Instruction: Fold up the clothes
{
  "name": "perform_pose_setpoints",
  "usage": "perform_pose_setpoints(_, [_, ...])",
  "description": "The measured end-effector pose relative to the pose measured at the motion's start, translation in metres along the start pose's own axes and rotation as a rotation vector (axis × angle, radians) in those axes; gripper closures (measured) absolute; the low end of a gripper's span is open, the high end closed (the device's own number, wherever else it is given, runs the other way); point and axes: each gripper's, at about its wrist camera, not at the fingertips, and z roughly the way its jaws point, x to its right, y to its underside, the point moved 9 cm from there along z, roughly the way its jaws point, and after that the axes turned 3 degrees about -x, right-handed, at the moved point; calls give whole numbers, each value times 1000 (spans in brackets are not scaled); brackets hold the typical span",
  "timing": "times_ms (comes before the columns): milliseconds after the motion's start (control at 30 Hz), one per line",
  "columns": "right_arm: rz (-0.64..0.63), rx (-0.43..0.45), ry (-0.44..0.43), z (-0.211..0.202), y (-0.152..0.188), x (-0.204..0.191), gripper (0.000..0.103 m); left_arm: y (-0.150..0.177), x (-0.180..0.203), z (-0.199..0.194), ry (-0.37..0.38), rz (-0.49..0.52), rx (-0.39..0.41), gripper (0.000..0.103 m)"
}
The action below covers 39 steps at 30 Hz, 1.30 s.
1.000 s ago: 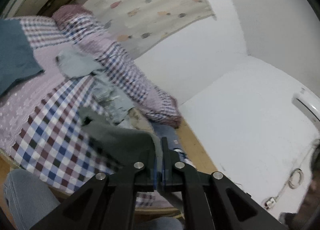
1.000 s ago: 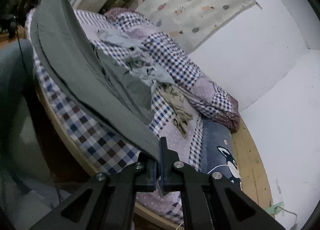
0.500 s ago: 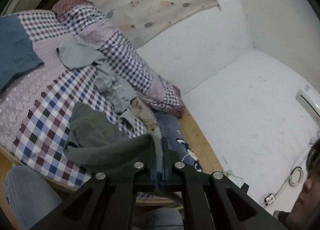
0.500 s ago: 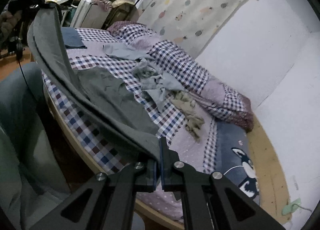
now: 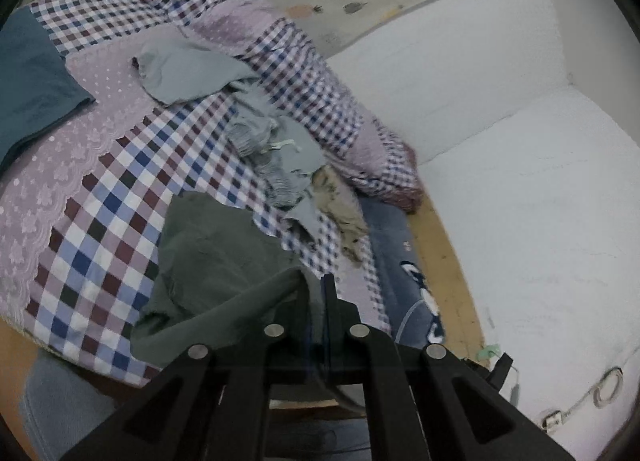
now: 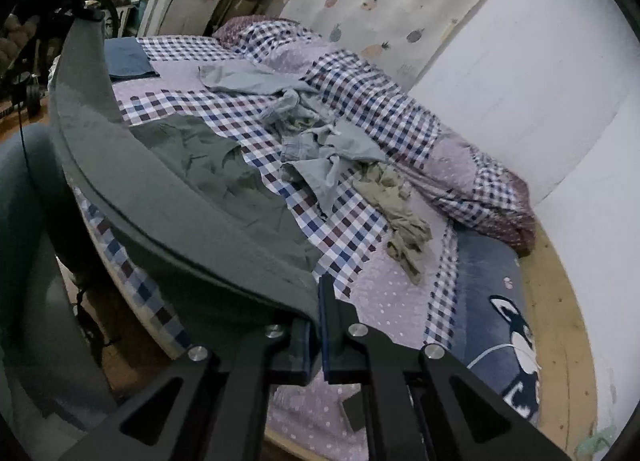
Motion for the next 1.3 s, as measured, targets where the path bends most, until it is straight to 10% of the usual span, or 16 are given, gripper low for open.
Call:
perform_pose_setpoints(767, [240,-415,-352,365,-36,85,102,-152,-173,271,-478,-106,-262,101])
perform_pose_setpoints(933, [363,-518,-351,420,-17,81,71,-145,-189,268,-394,-123,-273,95])
perform_pose_setpoints(1033, [453,-539,-322,429,1,81,55,-135,-181,229,-339,-74,-226,34])
perform_pose_setpoints(1300, [694,-403,-229,358,48,96,48,-68,-167,114,-229,28,-125,29])
